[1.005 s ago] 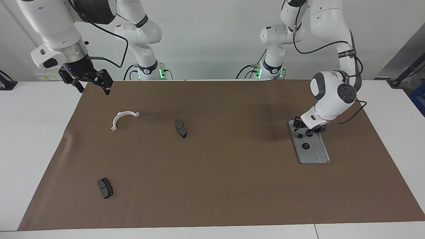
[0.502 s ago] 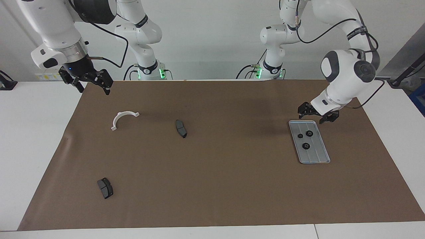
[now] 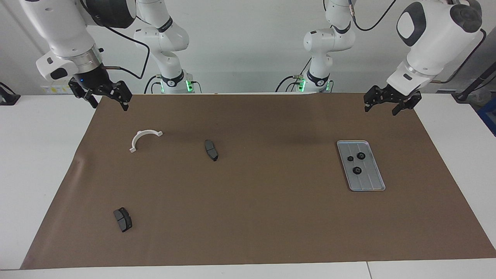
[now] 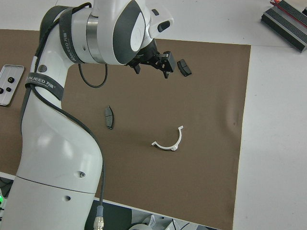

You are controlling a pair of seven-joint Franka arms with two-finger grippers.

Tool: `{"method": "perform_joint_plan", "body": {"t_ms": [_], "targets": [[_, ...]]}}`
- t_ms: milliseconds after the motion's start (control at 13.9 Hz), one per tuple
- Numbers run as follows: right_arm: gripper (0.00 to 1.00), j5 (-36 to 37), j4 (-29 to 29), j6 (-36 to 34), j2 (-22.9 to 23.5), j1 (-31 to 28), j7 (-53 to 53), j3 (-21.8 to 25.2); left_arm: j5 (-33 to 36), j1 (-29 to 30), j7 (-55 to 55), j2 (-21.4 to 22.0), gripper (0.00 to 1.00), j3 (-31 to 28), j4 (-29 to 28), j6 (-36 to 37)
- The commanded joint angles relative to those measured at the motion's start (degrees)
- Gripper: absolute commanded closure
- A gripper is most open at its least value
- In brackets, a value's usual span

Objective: Pick bearing gear from pile to tray

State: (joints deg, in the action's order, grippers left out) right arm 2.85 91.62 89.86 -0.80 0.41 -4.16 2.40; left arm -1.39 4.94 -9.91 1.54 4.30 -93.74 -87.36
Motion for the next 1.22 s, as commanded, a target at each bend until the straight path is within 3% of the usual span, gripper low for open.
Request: {"method": "perform_joint_plan", "body": {"t_ms": [0, 287, 1148], "targets": [[0.0, -1.09, 1.02, -0.03, -1.14, -0.5, 0.65, -0.29, 0.42, 1.21, 0.42, 0.57, 0.0, 0.18, -1.44, -1.13], [0.0, -1.09, 1.02, -0.03, -1.14, -0.5, 0.65, -0.29, 0.42, 2.0, 0.33, 0.57, 0.0, 0.18, -3.2, -11.06], [0.0, -1.09, 1.11, -0.12, -1.14, -0.5, 0.65, -0.29, 0.42, 1.48, 0.07, 0.57, 0.0, 0.45, -2.94, -10.55]]}}
